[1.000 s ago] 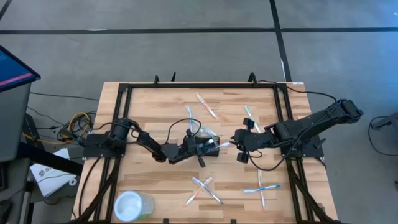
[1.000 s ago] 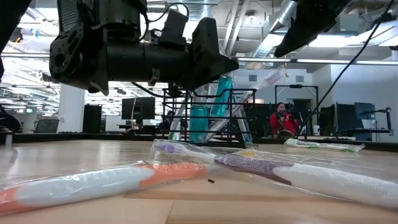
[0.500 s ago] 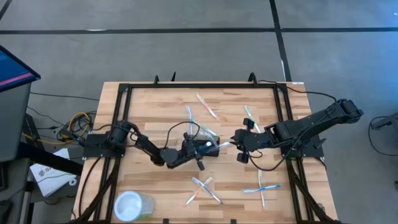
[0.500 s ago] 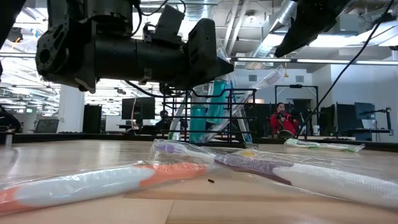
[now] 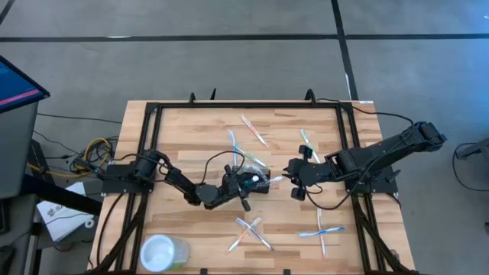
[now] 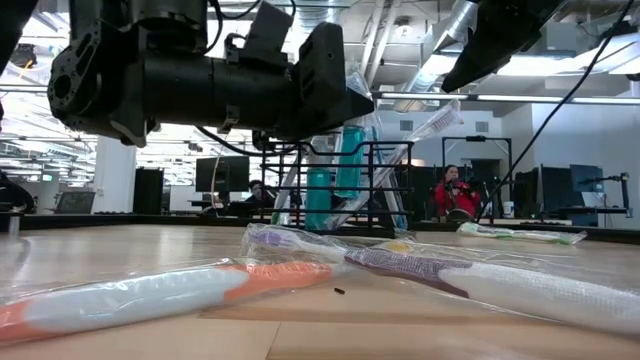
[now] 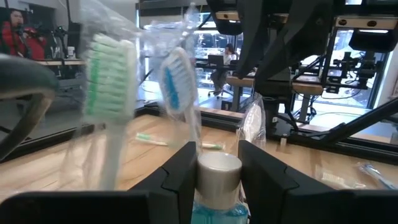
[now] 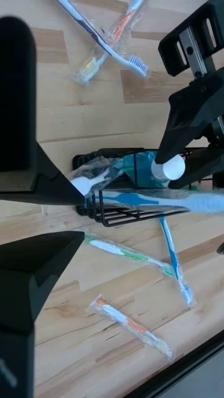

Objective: Pick & Place toothbrushing station
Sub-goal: Put the mouthwash into the wire organizer

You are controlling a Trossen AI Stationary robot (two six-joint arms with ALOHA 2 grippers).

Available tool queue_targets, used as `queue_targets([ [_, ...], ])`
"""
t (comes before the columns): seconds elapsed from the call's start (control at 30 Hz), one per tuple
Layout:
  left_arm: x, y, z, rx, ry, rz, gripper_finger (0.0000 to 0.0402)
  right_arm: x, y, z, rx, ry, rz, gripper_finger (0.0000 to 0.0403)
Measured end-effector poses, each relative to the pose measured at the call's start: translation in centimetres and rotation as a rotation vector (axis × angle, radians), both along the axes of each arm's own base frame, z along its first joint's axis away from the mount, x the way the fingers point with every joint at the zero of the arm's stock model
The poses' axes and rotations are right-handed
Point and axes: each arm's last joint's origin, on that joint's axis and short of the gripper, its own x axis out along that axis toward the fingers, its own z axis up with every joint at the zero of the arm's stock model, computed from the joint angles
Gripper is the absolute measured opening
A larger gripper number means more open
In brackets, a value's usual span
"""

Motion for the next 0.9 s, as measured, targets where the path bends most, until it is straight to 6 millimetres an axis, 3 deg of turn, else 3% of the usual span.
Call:
queue_targets([
  [0.3, 0.1, 0.4, 0.1, -0.003, -0.007, 0.013, 0.0111, 0.0, 0.0, 0.0, -0.001, 0.001, 0.001, 0.0069],
  [0.63, 0.0, 0.5, 2.3, 0.017, -0.034, 0.023, 0.0112, 0.0, 0.0, 0.0, -0.003, 0.004, 0.002, 0.0069],
  [0.9, 0.1, 0.5, 1.5, -0.007, 0.034, 0.027, 0.0112, 0.0, 0.0, -0.1, -0.003, 0.007, 0.001, 0.0069],
])
